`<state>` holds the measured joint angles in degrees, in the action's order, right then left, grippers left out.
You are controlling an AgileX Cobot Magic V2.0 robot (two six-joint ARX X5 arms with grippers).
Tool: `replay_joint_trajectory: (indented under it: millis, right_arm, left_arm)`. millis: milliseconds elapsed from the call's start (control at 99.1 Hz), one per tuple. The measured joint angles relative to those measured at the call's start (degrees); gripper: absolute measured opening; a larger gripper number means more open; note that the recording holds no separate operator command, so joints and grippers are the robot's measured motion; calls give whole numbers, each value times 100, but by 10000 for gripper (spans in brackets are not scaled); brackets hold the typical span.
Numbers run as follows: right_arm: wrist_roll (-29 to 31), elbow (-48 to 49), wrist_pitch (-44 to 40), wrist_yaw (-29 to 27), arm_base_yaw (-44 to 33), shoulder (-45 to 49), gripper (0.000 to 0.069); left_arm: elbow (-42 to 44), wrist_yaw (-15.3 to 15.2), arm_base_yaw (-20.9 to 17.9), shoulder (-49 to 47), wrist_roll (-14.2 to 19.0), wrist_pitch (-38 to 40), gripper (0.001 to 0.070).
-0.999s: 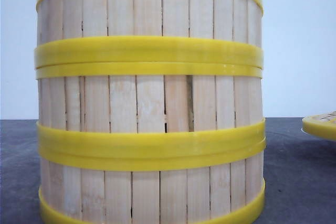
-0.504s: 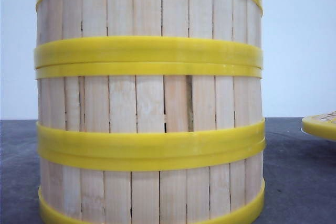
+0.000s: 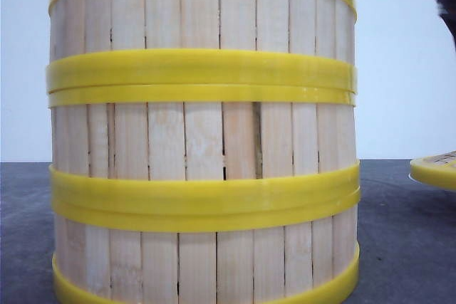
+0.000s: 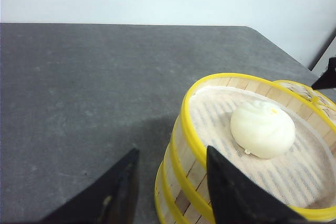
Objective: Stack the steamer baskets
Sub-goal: 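Move the right gripper to the woven lid and grasp its center hub, then lift the woven lid with the right gripper and carry it over the stack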
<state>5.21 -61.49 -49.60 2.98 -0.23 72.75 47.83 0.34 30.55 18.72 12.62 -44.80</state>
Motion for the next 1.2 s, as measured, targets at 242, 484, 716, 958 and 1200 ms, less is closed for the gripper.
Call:
replay_joint_trajectory:
  millis: [242, 484, 716, 958, 1200]
  right_arm:
    - [20, 256, 254, 2, -234, 133, 356]
    - [20, 262, 262, 2, -372, 485, 332]
    - [20, 267, 345, 2, -498, 684, 247]
    - [26, 264, 450, -9, -546, 804, 116]
    - [57, 264, 450, -17, -557, 804, 59]
  left_arm:
    - [0, 0, 0, 0, -17, -2, 229]
    - [0, 0, 0, 0, -61, -2, 229]
    - [0, 0, 0, 0, -63, -57, 229]
    - [0, 0, 0, 0, -63, -138, 229]
    - [0, 0, 0, 0, -63, -138, 229]
